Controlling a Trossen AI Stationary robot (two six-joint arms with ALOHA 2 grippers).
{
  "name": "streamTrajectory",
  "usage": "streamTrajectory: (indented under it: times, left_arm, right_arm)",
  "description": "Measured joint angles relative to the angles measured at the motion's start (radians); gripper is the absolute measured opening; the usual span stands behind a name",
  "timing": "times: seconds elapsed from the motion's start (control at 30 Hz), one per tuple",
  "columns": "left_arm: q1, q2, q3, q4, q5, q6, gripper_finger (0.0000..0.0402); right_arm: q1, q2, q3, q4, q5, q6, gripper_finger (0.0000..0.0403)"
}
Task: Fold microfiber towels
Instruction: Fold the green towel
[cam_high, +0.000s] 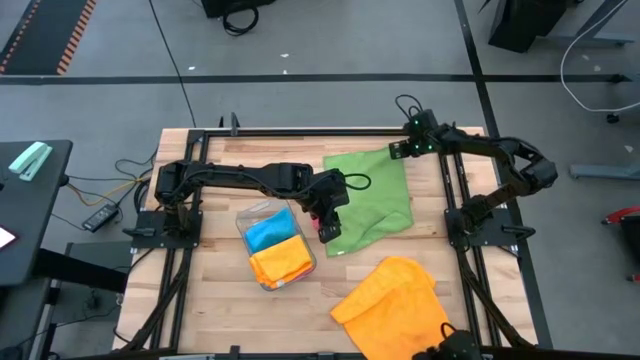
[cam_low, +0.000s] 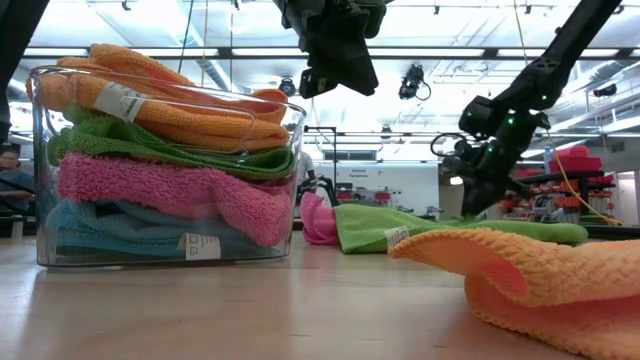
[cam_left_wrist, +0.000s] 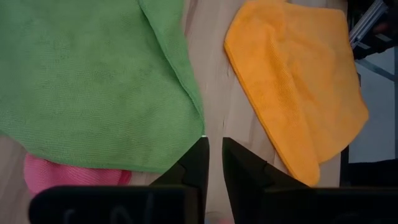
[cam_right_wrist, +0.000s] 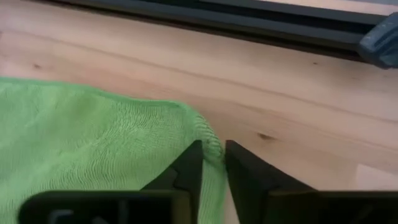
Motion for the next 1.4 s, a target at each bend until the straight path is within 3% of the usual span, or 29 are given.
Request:
streamTrajectory:
  times: [0.27,0.37,0.57,0.67,1.0,1.23,1.4]
  left_arm:
    - [-0.004,0.000,0.000,0.000,0.000,0.000,0.0050]
    - [-0.010,0.000,0.000,0.000,0.000,0.000,0.0046]
    - [-0.015,0.000,0.000,0.001,0.001,0.002,0.0048]
    - [-0.014,0.000,0.000,0.001,0.000,0.003,0.0046]
    - [-0.014,0.000,0.000,0.008,0.000,0.025,0.0043]
    - [-0.015,0.000,0.000,0.008,0.000,0.026,0.0037]
    - [-0.016,0.000,0.000,0.008,0.000,0.026,0.0039]
  right_arm:
    - [0.002,0.000,0.138,-0.221,-0.002,-0.109,0.0178]
    - [0.025,0.000,0.218,-0.338,-0.078,-0.177,0.0202]
    - [0.150,0.000,0.250,-0.517,-0.355,-0.235,0.0203]
    - [0.211,0.000,0.209,-0.584,-0.430,-0.235,0.0196]
    - [0.418,0.000,0.054,-0.632,-0.397,-0.194,0.0217]
    - [0.432,0.000,-0.012,-0.601,-0.345,-0.160,0.0225]
    - [0.433,0.000,-0.020,-0.599,-0.401,-0.175,0.0224]
